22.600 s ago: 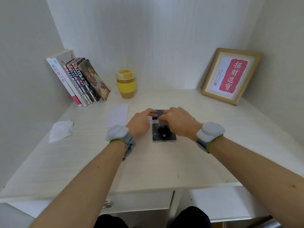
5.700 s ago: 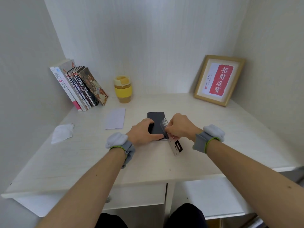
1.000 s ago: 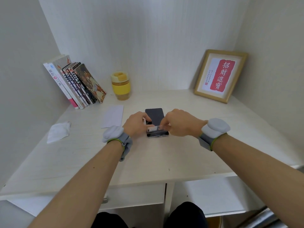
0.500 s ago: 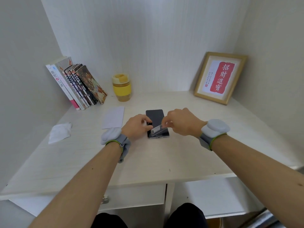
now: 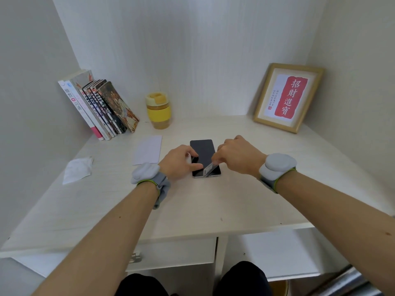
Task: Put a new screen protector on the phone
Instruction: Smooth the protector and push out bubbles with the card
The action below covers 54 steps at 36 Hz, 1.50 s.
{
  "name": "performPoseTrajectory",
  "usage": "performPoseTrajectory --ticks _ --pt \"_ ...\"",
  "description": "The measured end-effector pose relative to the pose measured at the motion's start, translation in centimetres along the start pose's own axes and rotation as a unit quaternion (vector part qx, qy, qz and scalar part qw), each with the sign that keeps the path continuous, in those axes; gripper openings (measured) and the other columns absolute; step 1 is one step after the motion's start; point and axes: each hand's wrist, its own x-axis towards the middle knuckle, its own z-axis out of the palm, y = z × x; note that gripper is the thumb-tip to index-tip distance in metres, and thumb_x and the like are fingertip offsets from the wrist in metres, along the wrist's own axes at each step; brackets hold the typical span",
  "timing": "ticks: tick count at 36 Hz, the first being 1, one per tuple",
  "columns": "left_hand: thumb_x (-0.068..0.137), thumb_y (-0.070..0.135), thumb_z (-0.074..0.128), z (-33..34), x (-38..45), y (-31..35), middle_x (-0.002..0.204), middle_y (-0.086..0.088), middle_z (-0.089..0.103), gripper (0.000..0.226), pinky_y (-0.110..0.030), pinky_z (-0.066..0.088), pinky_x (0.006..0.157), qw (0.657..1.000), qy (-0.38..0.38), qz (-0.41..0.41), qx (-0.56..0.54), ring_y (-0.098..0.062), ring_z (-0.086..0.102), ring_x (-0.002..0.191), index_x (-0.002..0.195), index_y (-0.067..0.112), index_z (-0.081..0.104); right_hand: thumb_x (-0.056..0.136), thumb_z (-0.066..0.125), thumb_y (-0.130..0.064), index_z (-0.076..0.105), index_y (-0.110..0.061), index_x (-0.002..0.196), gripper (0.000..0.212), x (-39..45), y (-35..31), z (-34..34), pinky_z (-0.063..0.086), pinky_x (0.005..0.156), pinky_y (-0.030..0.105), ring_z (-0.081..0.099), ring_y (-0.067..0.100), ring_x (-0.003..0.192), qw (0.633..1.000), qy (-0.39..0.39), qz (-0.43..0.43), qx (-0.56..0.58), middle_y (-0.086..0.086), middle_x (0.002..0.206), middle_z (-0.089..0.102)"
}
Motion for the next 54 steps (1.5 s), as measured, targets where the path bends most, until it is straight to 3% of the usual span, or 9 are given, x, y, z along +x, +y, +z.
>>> performPoseTrajectory --ticks 13,17,20,27,31,37,43,47,54 --pt "0.079 0.041 0.074 -0.1 0.2 0.0 0.125 0.003 0.055 0.040 -0.032 0.040 0.101 1.000 -0.006 -0.005 0.003 -0.016 0.050 0.116 0.111 0.022 0.060 0.096 0.048 -0.010 0.067 -0.036 0.113 0.037 -0.6 0.5 -0.7 0.031 0.074 0.027 0.058 0.018 0.100 0.999 -0.016 0.000 0.040 -0.010 0.108 0.067" --pt "0.079 0.041 0.074 -0.1 0.2 -0.1 0.125 0.004 0.055 0.040 -0.030 0.040 0.100 1.000 -0.008 -0.003 0.013 -0.015 0.050 0.116 0.112 0.022 0.060 0.094 0.051 -0.005 0.068 -0.030 0.114 0.037 -0.4 0.3 -1.0 0.043 0.076 0.027 0.058 0.018 0.098 0.993 -0.034 0.029 0.112 -0.005 0.109 0.068" --pt "0.078 0.043 0.074 -0.2 0.1 0.0 0.124 0.004 0.055 0.042 -0.029 0.041 0.098 1.000 -0.011 -0.004 0.012 -0.015 0.050 0.115 0.112 0.022 0.060 0.094 0.051 -0.005 0.070 -0.025 0.112 0.033 -0.4 0.1 -1.7 0.049 0.083 0.035 0.057 0.023 0.098 0.984 -0.040 0.057 0.166 -0.001 0.108 0.067" --pt "0.081 0.041 0.072 -0.2 0.1 0.3 0.127 0.004 0.053 0.041 -0.026 0.039 0.097 1.000 -0.012 -0.011 0.020 -0.015 0.050 0.116 0.115 0.021 0.058 0.084 0.049 -0.001 0.069 -0.023 0.111 0.040 -0.6 -0.9 -2.3 0.048 0.072 0.033 0.060 0.027 0.093 0.984 -0.069 0.098 0.133 0.004 0.107 0.065" --pt "0.082 0.039 0.071 -0.1 0.1 0.2 0.128 0.003 0.053 0.040 -0.026 0.038 0.096 1.000 -0.016 -0.011 0.024 -0.016 0.050 0.116 0.116 0.020 0.057 0.081 0.047 0.000 0.068 -0.025 0.110 0.044 -1.1 -1.6 -2.7 0.041 0.067 0.031 0.058 0.029 0.089 0.987 -0.073 0.094 0.105 0.005 0.104 0.063" --pt "0.082 0.039 0.071 -0.2 0.1 0.3 0.129 0.002 0.052 0.040 -0.029 0.039 0.100 0.999 -0.018 -0.012 0.026 -0.017 0.050 0.117 0.115 0.020 0.058 0.080 0.049 -0.005 0.050 -0.026 0.081 0.021 -2.0 -2.4 -4.0 0.035 0.065 0.031 0.046 0.029 0.077 0.990 -0.095 0.076 0.072 0.003 0.084 0.046" --pt "0.084 0.040 0.069 -0.2 0.2 0.6 0.132 0.001 0.051 0.041 -0.028 0.039 0.099 0.999 -0.025 -0.020 0.038 -0.018 0.049 0.118 0.117 0.020 0.056 0.077 0.050 -0.005 0.064 -0.018 0.086 0.021 -2.4 -2.9 -4.4 0.039 0.063 0.030 0.053 0.031 0.077 0.991 -0.096 0.071 0.051 0.006 0.083 0.053" --pt "0.084 0.040 0.069 -0.2 0.1 0.7 0.132 0.000 0.051 0.042 -0.030 0.040 0.099 0.999 -0.028 -0.025 0.039 -0.018 0.049 0.118 0.118 0.019 0.056 0.080 0.051 -0.007 0.051 -0.020 0.079 0.012 -2.5 -3.2 -4.8 0.038 0.066 0.031 0.048 0.031 0.076 0.991 -0.107 0.064 0.039 0.006 0.083 0.048" --pt "0.085 0.033 0.069 -0.2 0.0 0.9 0.130 0.000 0.052 0.040 -0.029 0.040 0.098 0.999 -0.030 -0.025 0.038 -0.018 0.050 0.116 0.119 0.018 0.056 0.078 0.051 -0.009 0.040 -0.021 0.069 0.019 -2.1 -3.3 -4.8 0.036 0.065 0.030 0.045 0.030 0.074 0.989 -0.112 0.077 0.055 0.005 0.080 0.044"
